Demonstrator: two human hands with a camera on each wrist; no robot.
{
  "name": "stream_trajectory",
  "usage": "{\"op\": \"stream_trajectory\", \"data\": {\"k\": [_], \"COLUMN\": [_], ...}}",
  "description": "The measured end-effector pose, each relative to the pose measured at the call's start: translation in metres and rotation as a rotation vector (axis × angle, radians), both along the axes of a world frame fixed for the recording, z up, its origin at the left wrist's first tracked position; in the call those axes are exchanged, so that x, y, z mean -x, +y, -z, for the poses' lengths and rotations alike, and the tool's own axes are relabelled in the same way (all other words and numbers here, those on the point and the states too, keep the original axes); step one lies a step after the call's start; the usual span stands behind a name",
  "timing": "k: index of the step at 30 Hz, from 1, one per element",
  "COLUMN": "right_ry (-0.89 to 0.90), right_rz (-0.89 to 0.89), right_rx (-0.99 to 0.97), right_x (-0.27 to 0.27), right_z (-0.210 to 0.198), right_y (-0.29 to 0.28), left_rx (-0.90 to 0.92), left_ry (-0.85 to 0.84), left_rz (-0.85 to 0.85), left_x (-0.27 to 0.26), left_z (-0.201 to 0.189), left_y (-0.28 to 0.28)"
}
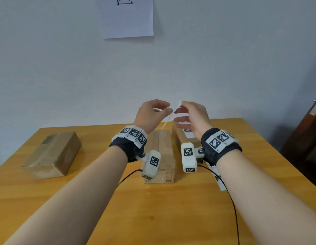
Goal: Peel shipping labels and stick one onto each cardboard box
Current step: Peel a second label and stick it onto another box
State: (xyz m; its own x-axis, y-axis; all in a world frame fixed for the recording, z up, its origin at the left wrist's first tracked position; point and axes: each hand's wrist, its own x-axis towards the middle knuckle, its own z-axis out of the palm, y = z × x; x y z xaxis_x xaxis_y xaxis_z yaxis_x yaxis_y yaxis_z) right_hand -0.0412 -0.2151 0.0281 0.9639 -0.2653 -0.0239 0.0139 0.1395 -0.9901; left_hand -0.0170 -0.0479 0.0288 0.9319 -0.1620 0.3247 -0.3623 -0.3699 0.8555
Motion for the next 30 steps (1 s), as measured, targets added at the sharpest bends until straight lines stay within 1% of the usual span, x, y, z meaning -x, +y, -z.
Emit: {"op": "stream_trajectory", "data": {"k": [2, 4, 7, 9, 10, 12, 14, 16, 18, 21, 24, 27, 30], "right_ry": [-0.009, -0.022, -0.037, -0.037, -0.033, -0.015, 0.006, 0.06, 0.117, 0.159, 0.179, 0.202, 0.178], "right_rz": [-0.044, -0.095, -0.18, -0.234, -0.235, -0.164, -0.085, -0.095, -0.129, -0.153, -0.163, -0.176, -0.149], "right_rx": [0.005, 0.009, 0.03, 0.046, 0.063, 0.126, 0.217, 0.312, 0.353, 0.336, 0.343, 0.329, 0.321], "right_x": [0.001, 0.003, 0.004, 0.005, 0.004, 0.003, 0.001, -0.001, -0.001, 0.001, 0.002, 0.003, 0.003], "right_z": [-0.003, -0.007, -0.008, -0.007, -0.005, 0.002, 0.011, 0.02, 0.026, 0.031, 0.032, 0.029, 0.027], "right_y": [0.011, 0.02, 0.028, 0.03, 0.03, 0.028, 0.024, 0.02, 0.018, 0.019, 0.02, 0.023, 0.023], "left_rx": [-0.064, -0.07, -0.037, 0.025, 0.069, 0.178, 0.319, 0.402, 0.415, 0.44, 0.45, 0.455, 0.453], "left_ry": [-0.009, -0.019, -0.04, -0.03, -0.011, 0.075, 0.222, 0.332, 0.363, 0.398, 0.429, 0.441, 0.463], "left_rz": [0.008, -0.02, -0.037, -0.067, -0.097, -0.145, -0.112, -0.061, -0.047, -0.025, -0.006, -0.024, -0.041], "left_x": [0.0, -0.001, -0.002, -0.004, -0.005, -0.008, -0.008, -0.007, -0.007, -0.006, -0.006, -0.009, -0.011], "left_z": [0.004, 0.009, 0.012, 0.012, 0.012, 0.013, 0.014, 0.017, 0.022, 0.028, 0.034, 0.039, 0.043], "left_y": [0.006, 0.012, 0.022, 0.029, 0.033, 0.04, 0.045, 0.049, 0.052, 0.055, 0.055, 0.053, 0.051]}}
